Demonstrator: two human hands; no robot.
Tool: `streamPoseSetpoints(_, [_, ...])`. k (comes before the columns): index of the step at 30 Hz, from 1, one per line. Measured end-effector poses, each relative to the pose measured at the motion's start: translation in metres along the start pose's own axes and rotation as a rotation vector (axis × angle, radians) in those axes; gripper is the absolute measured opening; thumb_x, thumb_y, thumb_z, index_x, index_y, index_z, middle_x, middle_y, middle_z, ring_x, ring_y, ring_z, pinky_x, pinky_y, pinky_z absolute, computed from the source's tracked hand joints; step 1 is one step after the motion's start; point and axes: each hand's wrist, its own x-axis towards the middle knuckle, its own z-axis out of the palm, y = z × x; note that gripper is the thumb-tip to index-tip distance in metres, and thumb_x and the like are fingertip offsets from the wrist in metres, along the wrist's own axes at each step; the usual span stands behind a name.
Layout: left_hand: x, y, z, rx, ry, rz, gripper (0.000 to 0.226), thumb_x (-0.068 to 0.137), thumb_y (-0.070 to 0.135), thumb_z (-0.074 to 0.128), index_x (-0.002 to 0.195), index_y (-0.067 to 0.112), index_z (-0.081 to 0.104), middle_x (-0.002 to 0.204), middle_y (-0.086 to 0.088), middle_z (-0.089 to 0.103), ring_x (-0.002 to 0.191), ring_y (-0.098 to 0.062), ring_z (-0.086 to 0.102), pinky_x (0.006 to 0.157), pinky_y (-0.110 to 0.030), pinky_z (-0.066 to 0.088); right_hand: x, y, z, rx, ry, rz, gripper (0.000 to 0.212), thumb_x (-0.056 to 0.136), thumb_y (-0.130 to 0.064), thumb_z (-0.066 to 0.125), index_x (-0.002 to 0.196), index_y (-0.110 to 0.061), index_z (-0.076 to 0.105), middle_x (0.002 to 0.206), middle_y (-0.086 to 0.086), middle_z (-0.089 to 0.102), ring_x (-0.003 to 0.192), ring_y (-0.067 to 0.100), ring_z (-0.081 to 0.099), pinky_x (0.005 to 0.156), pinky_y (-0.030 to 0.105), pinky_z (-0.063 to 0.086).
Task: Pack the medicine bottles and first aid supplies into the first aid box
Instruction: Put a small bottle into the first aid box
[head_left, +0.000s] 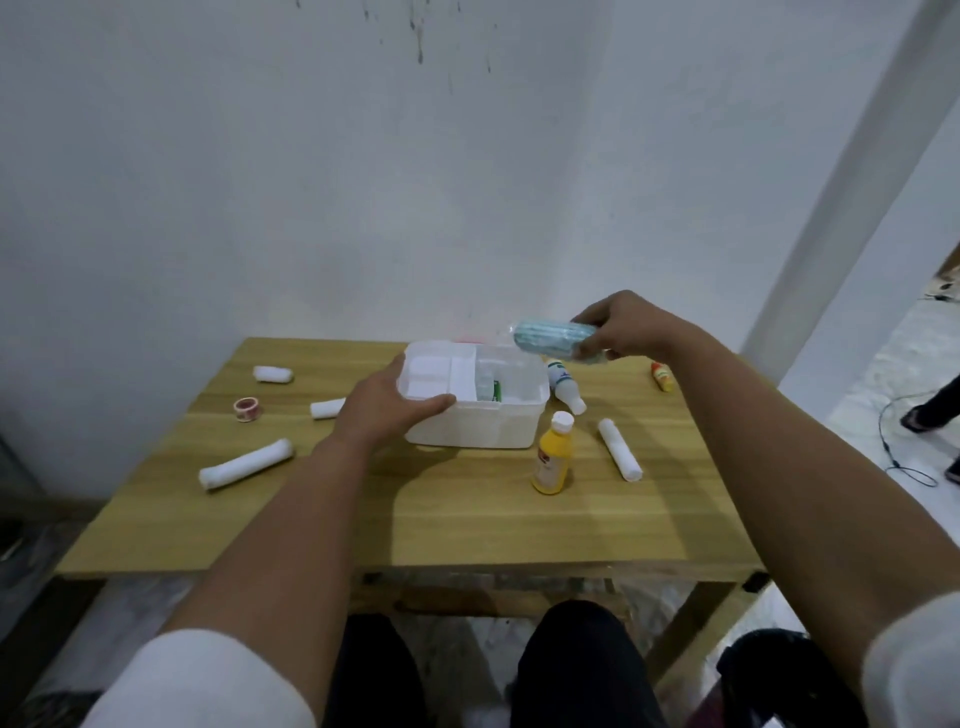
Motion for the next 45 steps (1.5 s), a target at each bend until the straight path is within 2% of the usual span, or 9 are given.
streamPoseSetpoints(5, [0.002, -0.001, 0.003, -0.009, 0.024, -0.001, 0.088, 0.076, 0.058, 0.081, 0.152, 0.030, 0.045, 0.143, 0.002, 0.060, 0.129, -0.024, 0.055, 0.089, -0.033, 0.045, 0.004, -0.023, 0.005, -0.274, -0.219, -0.002, 0.041, 0.080, -0.011, 0.079, 0.119, -0.022, 0.078, 0.108, 0.001, 0.073, 0.097, 0.018, 0.064, 0.070, 0.028, 0.054])
streamPoseSetpoints(14, [0.005, -0.003, 0.005, -0.002, 0.040, -0.010, 0.093, 0.074, 0.061, 0.082, 0.153, 0.026, 0.044, 0.147, -0.001, 0.057, 0.130, -0.026, 0.053, 0.093, -0.036, 0.046, 0.014, -0.053, 0.029, -0.470, -0.338, -0.059, 0.038, 0.076, -0.019, 0.085, 0.114, -0.024, 0.081, 0.101, -0.010, 0.075, 0.102, 0.013, 0.066, 0.090, 0.032, 0.056])
streamPoseSetpoints(18, [0.005, -0.001, 0.007, 0.010, 0.046, -0.021, 0.095, 0.077, 0.058, 0.082, 0.155, 0.023, 0.041, 0.151, -0.003, 0.053, 0.134, -0.028, 0.050, 0.090, -0.034, 0.042, 0.020, -0.059, 0.046, -0.477, -0.346, -0.081, 0.039, 0.074, -0.022, 0.089, 0.112, -0.022, 0.082, 0.101, -0.009, 0.076, 0.098, 0.013, 0.068, 0.084, 0.029, 0.055])
streamPoseSetpoints(22, [0.007, -0.003, 0.007, 0.036, 0.042, -0.056, 0.107, 0.073, 0.065, 0.080, 0.159, 0.024, 0.034, 0.156, -0.004, 0.048, 0.139, -0.029, 0.047, 0.101, -0.042, 0.046, 0.026, -0.060, 0.068, -0.402, -0.354, -0.087, 0.036, 0.077, -0.018, 0.089, 0.112, -0.017, 0.082, 0.102, -0.003, 0.077, 0.096, 0.017, 0.072, 0.076, 0.027, 0.062])
streamPoseSetpoints(26, [0.006, 0.001, 0.009, 0.047, 0.053, -0.045, 0.099, 0.076, 0.059, 0.080, 0.157, 0.025, 0.037, 0.153, -0.005, 0.050, 0.137, -0.030, 0.048, 0.099, -0.043, 0.046, 0.032, -0.058, 0.090, -0.346, -0.330, -0.098, 0.030, 0.081, -0.016, 0.086, 0.110, -0.015, 0.081, 0.103, 0.000, 0.076, 0.090, 0.017, 0.071, 0.066, 0.023, 0.058])
streamPoseSetpoints(29, [0.008, -0.003, 0.010, 0.060, 0.048, -0.033, 0.098, 0.074, 0.065, 0.079, 0.156, 0.029, 0.038, 0.150, -0.003, 0.054, 0.133, -0.029, 0.051, 0.096, -0.044, 0.049, 0.037, -0.055, 0.101, -0.353, -0.293, -0.100, 0.021, 0.080, -0.019, 0.086, 0.100, -0.016, 0.080, 0.097, 0.001, 0.076, 0.088, 0.020, 0.071, 0.067, 0.025, 0.058])
streamPoseSetpoints(34, [0.009, -0.005, 0.010, 0.065, 0.051, -0.049, 0.104, 0.073, 0.067, 0.078, 0.158, 0.025, 0.035, 0.154, -0.003, 0.050, 0.137, -0.030, 0.048, 0.100, -0.046, 0.048, 0.039, -0.053, 0.112, -0.238, -0.316, -0.048, 0.024, 0.083, -0.012, 0.084, 0.106, -0.009, 0.079, 0.103, 0.005, 0.075, 0.088, 0.019, 0.072, 0.072, 0.027, 0.063])
streamPoseSetpoints(39, [0.009, -0.004, 0.012, 0.068, 0.054, -0.060, 0.106, 0.074, 0.064, 0.079, 0.160, 0.024, 0.032, 0.157, -0.004, 0.046, 0.140, -0.031, 0.046, 0.103, -0.048, 0.046, 0.040, -0.057, 0.119, -0.219, -0.311, -0.044, 0.011, 0.082, -0.013, 0.082, 0.086, -0.021, 0.076, 0.090, -0.003, 0.072, 0.084, 0.017, 0.069, 0.075, 0.031, 0.064])
streamPoseSetpoints(45, [0.010, -0.006, 0.011, 0.089, 0.046, -0.037, 0.105, 0.075, 0.064, 0.078, 0.160, 0.024, 0.032, 0.157, -0.005, 0.046, 0.140, -0.031, 0.045, 0.102, -0.047, 0.046, 0.040, -0.057, 0.126, -0.260, -0.313, -0.036, 0.017, 0.083, -0.016, 0.078, 0.074, -0.030, 0.074, 0.088, -0.004, 0.072, 0.086, 0.021, 0.069, 0.077, 0.034, 0.061])
